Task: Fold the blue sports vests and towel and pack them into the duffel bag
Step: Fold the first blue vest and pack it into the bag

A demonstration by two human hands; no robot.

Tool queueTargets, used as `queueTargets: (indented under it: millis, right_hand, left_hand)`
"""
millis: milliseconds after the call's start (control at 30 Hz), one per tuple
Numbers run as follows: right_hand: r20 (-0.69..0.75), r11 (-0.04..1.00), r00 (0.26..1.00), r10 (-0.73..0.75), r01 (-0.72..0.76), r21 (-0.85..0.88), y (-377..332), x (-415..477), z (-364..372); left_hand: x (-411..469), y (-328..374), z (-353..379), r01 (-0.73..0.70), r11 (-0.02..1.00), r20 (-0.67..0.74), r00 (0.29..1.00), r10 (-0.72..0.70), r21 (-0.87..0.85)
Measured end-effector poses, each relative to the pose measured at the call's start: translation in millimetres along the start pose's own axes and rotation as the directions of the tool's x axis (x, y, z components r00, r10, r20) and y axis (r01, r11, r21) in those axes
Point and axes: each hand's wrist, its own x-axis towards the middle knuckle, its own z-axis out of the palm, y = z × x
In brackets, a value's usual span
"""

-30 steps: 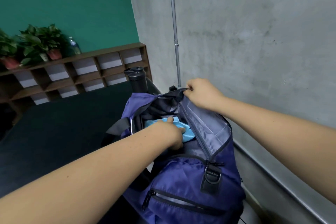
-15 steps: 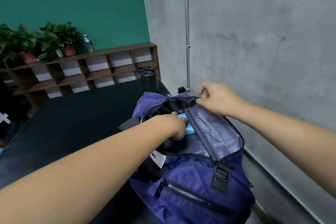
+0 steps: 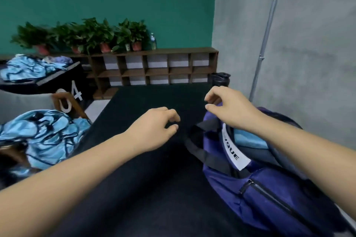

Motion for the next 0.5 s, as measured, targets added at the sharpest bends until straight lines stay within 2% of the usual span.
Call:
queueTargets:
  millis: [200,367,500]
  right_hand:
    - [0.204,0.990,0.972,-0.114,0.094,0.109,-113.1,30.6,98.1]
    - [0.360,0.973,0.912,-0.197,0.137,0.186,-199.6,59.7,193.3]
    - [0.445,0.968,0.865,-0.232,0.160,0.194,-257.0,86.1,270.5]
  left_hand:
    - [-87.9,-130.1,-32.3,0.243,0.970,-0.023,0.970,-0.243,0.022]
    - [-159.6,-230.9,-47.0,0.418,0.908,-0.060,0.906,-0.419,-0.025]
    - [-197.1,-313.9,-53.2,0.523,0.852,-0.099,0.848,-0.520,0.008]
